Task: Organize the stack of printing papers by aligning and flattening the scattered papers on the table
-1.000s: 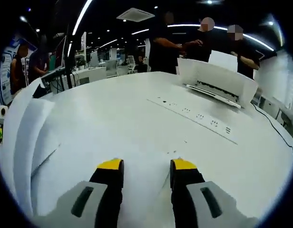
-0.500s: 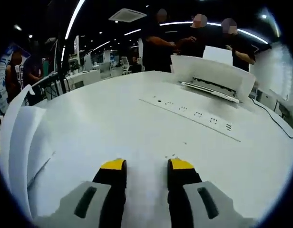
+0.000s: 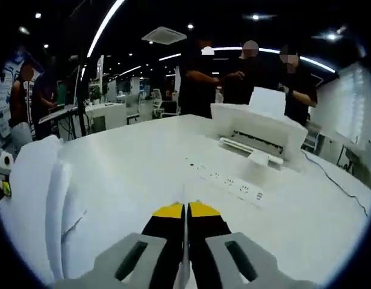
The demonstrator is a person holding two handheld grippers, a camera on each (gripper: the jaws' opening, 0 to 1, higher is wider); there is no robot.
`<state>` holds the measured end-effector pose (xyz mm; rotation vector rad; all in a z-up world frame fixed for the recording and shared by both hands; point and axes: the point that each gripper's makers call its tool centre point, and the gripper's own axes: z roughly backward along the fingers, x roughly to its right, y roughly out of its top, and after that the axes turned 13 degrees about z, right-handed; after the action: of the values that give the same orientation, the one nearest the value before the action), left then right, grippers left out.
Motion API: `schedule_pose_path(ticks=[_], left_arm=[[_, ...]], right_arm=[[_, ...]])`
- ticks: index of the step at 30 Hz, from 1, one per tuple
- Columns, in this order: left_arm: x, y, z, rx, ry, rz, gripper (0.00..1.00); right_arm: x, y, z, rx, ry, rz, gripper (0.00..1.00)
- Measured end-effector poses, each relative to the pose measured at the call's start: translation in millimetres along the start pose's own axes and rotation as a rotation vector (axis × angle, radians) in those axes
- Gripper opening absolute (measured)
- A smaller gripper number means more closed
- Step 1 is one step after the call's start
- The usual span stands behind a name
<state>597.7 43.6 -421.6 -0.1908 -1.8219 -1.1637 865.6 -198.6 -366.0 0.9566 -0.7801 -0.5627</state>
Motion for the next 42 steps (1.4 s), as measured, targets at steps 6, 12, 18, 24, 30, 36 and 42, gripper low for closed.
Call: schedule_pose_path(ticks=[6, 12, 18, 24, 30, 36, 42], left_arm=[[-1.2, -1.7, -1.1, -0.008, 0.012, 0.003, 0.07], [-1.1, -2.1, -1.4, -0.011, 0.017, -0.003, 0.07], [-1.5, -2.3, -1.6, -0.011, 0.023, -0.011, 0.07], [-2.1, -2.2, -1.5, -0.012, 0.026, -0.017, 0.07], [-1.3, -2.1, -1.0, -0.008, 0.020, -0.013, 0.07], [0.9, -3.0, -1.0, -0.006, 0.013, -0.013, 0.07], [2.1, -2.7, -0.7, -0.004, 0.008, -0.010, 0.07]], right_arm=[[19.7, 111.5, 69.3, 0.220, -0.144, 0.225, 0.00], [-19.4, 173.1, 103.5, 0.339, -0.122, 0.386, 0.00], [-73.6, 166.7, 91.3, 0.315, -0.023, 0.438, 0.00], [-115.6, 165.9, 86.7, 0.278, 0.060, 0.446, 0.00], [-141.3, 203.7, 122.5, 0.336, 0.143, 0.373, 0.00], [-146.3, 232.0, 163.5, 0.393, 0.200, 0.286, 0.00], [-169.4, 242.2, 183.6, 0.429, 0.316, 0.140, 0.00]])
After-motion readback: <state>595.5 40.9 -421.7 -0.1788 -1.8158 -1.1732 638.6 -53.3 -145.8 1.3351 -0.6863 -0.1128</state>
